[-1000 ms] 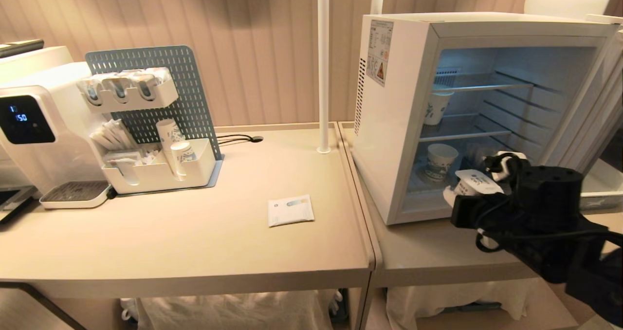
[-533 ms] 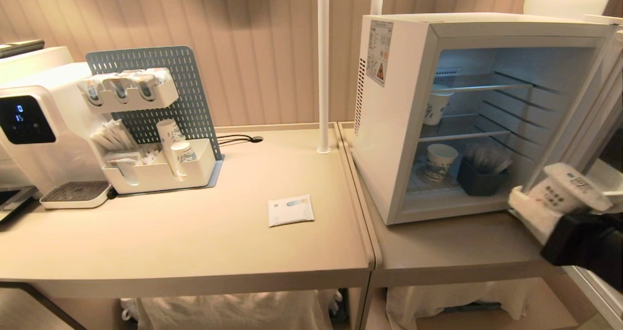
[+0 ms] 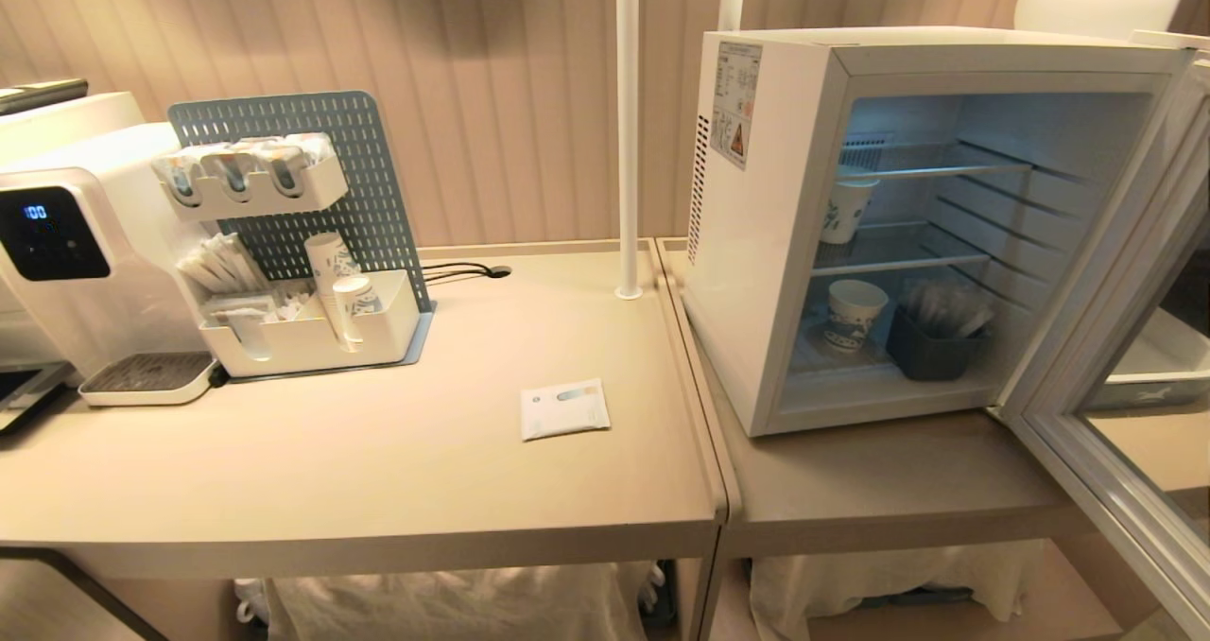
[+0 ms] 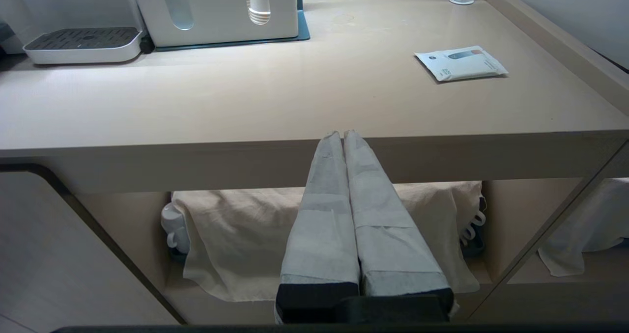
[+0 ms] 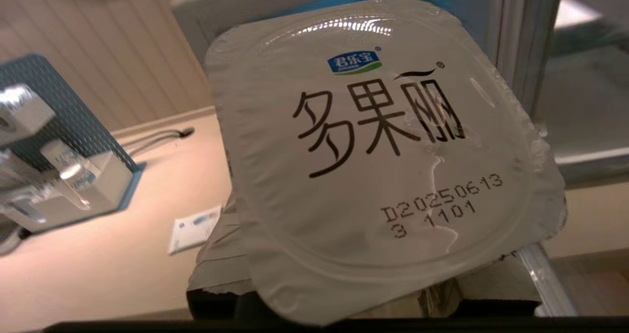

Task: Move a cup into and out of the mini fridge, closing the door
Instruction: Place the yoghurt on the freezer

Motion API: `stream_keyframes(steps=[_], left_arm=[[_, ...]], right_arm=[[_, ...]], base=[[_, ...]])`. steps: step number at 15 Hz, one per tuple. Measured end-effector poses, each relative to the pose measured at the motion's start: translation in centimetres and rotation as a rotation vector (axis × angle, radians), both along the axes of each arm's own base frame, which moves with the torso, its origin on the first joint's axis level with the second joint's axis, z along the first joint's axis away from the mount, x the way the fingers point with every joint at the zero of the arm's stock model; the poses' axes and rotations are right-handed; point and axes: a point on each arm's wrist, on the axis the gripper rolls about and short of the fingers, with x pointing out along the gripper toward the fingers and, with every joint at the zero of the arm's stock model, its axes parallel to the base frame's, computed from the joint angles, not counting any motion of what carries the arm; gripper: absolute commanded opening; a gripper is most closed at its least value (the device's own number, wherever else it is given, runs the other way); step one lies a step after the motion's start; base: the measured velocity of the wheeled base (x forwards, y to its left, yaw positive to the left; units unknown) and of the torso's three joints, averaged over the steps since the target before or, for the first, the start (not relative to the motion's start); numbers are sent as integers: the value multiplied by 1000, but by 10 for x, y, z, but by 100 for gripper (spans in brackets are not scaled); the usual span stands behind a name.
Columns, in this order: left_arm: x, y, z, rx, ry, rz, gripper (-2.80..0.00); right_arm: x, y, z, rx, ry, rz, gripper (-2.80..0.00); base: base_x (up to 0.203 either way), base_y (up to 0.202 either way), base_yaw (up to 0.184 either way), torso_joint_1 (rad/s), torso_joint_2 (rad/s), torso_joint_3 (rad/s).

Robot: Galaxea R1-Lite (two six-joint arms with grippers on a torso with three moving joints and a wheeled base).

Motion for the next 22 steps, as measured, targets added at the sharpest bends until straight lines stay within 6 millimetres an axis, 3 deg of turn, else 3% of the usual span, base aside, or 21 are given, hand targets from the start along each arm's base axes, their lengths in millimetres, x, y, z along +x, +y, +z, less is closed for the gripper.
stream_keyframes(steps=[5,7,11,13,15,17,22], left_arm=[[0,0,0,0,0,0,-280],[0,0,0,0,0,0,-280],[0,0,0,-2,0,1,-280],[0,0,0,-1,0,1,-280],[0,0,0,-2,0,0,-280],[0,0,0,-1,0,1,-280],[0,0,0,-1,0,0,-280]], right_arm=[[3,2,90,10,-20,-14,-280],[26,18,112,-61,30,-26,-280],[115,62,112,-237,79,-113,-280],[159,68,107,-252,51,-136,-280],[190,69,101,-240,22,-152,-280],[205,70,95,-239,30,-161,-280],[218,73,87,-249,50,-155,-280]], base=[[0,0,0,0,0,0],[0,0,0,0,0,0],[0,0,0,0,0,0],[0,0,0,0,0,0],[0,0,0,0,0,0],[120,0,0,-2,-5,5],[115,0,-2,2,5,0]])
